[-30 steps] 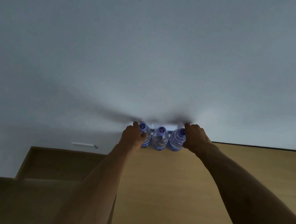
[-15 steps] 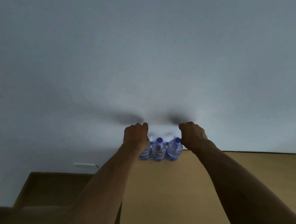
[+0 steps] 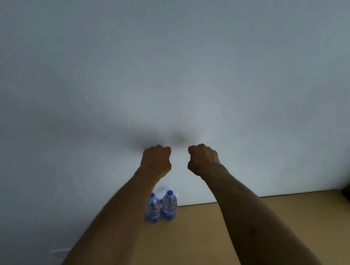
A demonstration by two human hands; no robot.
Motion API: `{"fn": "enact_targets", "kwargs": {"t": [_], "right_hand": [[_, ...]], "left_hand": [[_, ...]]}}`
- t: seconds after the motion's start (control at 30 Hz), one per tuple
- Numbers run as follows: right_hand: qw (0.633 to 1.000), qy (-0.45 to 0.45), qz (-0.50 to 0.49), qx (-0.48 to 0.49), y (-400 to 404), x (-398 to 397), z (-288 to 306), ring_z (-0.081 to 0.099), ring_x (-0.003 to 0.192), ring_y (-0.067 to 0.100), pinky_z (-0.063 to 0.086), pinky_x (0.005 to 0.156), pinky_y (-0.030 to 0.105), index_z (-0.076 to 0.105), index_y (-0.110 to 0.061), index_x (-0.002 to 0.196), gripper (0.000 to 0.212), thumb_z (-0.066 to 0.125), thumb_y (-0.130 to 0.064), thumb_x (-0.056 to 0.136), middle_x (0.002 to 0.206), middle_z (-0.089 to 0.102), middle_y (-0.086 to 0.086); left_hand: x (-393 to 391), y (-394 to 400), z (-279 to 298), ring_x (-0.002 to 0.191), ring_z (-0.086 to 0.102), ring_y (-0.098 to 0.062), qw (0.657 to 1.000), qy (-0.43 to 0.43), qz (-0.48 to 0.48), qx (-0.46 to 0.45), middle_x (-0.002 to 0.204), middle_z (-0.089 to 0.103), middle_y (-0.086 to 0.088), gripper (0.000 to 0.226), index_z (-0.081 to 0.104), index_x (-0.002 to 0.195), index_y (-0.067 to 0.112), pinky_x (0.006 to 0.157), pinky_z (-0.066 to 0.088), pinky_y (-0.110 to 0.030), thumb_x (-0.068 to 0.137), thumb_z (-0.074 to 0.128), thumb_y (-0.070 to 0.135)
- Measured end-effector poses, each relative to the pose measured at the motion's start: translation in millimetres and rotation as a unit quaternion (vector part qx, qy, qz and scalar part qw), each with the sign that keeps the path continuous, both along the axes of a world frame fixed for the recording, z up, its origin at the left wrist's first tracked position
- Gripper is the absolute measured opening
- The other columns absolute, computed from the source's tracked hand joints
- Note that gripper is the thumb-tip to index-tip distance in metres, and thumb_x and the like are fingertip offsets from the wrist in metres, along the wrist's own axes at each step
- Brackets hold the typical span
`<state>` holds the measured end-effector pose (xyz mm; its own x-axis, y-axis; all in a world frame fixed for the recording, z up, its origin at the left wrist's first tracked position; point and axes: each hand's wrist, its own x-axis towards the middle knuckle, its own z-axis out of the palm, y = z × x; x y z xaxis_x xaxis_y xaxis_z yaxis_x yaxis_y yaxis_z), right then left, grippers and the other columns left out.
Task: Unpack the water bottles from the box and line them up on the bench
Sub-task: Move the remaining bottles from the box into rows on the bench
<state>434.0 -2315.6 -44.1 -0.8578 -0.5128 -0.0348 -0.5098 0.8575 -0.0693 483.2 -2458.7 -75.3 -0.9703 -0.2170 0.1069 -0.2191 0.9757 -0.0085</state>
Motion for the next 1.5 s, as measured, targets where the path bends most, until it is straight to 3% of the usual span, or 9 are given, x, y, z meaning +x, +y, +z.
{"fn": "enact_targets", "kwargs": {"t": [0.13,0.3,0.53,0.73,0.97,1.17,1.27,1.37,1.5], "right_hand": [[0.999,0.027,-0.042,-0.014,73,10,20,0.060,0.087,0.028,0.037,0.068,0.031,0.046,-0.014,0.083,0.012,0.052,-0.004,0.080,0.074,0.042,0.001],[0.993,0.045,-0.112,-0.020,195,35,40,0.058,0.090,0.027,0.040,0.071,0.033,0.049,-0.014,0.086,0.010,0.052,-0.006,0.082,0.090,0.052,0.006],[0.970,0.078,-0.228,-0.023,378,86,52,0.053,0.101,0.026,0.041,0.078,0.035,0.058,-0.012,0.105,0.019,0.053,-0.012,0.087,0.108,0.053,0.010],[0.912,0.071,-0.401,-0.036,538,134,70,0.049,0.116,0.030,0.044,0.094,0.043,0.060,-0.015,0.122,0.034,0.056,-0.018,0.088,0.122,0.050,0.013],[0.829,0.080,-0.552,-0.036,698,192,72,0.051,0.114,0.034,0.046,0.095,0.045,0.061,-0.015,0.121,0.033,0.060,-0.023,0.088,0.120,0.053,0.014],[0.779,0.048,-0.625,-0.012,801,202,56,0.053,0.109,0.032,0.046,0.090,0.041,0.062,-0.019,0.121,0.034,0.062,-0.021,0.087,0.114,0.052,0.012],[0.762,0.037,-0.647,-0.014,843,184,46,0.053,0.111,0.031,0.044,0.094,0.041,0.062,-0.018,0.122,0.035,0.061,-0.023,0.088,0.116,0.053,0.012],[0.746,0.030,-0.665,-0.022,885,161,33,0.053,0.108,0.030,0.045,0.089,0.039,0.062,-0.017,0.119,0.035,0.065,-0.022,0.084,0.114,0.053,0.011],[0.729,0.041,-0.682,-0.036,931,130,10,0.051,0.112,0.032,0.043,0.094,0.043,0.057,-0.020,0.120,0.038,0.063,-0.023,0.083,0.120,0.053,0.013]], "left_hand": [[-5,71,23,0.083,0.067,-0.027,0.999,0.026,-0.042,-0.006,0.091,0.069,-0.007,0.015,0.062,0.096,0.013,0.069,0.046,-0.027,0.086,0.051,0.008],[3,192,46,0.081,0.066,-0.026,0.994,0.016,-0.108,-0.007,0.091,0.066,-0.006,0.010,0.055,0.088,0.015,0.065,0.042,-0.027,0.084,0.050,0.007],[17,383,63,0.092,0.062,-0.028,0.976,0.030,-0.216,-0.011,0.116,0.053,-0.012,0.039,0.046,0.128,0.014,0.070,0.041,-0.031,0.089,0.049,0.013],[25,553,82,0.102,0.054,-0.028,0.942,0.034,-0.334,-0.005,0.124,0.044,-0.014,0.039,0.041,0.130,0.016,0.072,0.037,-0.034,0.092,0.048,0.020],[35,722,89,0.111,0.054,-0.032,0.888,0.039,-0.457,0.008,0.133,0.043,-0.015,0.049,0.039,0.143,0.018,0.088,0.048,-0.041,0.095,0.047,0.026],[14,828,70,0.103,0.058,-0.030,0.853,0.036,-0.520,0.013,0.119,0.051,-0.013,0.043,0.050,0.133,0.019,0.086,0.048,-0.039,0.091,0.056,0.027],[-15,873,56,0.105,0.057,-0.030,0.849,0.025,-0.528,0.019,0.119,0.052,-0.014,0.050,0.045,0.140,0.021,0.092,0.046,-0.042,0.092,0.058,0.026],[-47,917,40,0.109,0.056,-0.029,0.852,0.008,-0.523,0.018,0.122,0.052,-0.014,0.050,0.045,0.139,0.021,0.096,0.045,-0.043,0.091,0.059,0.028],[-79,970,15,0.125,0.048,-0.036,0.853,-0.019,-0.522,0.005,0.144,0.039,-0.023,0.048,0.046,0.140,0.020,0.107,0.038,-0.048,0.094,0.055,0.033]]}}
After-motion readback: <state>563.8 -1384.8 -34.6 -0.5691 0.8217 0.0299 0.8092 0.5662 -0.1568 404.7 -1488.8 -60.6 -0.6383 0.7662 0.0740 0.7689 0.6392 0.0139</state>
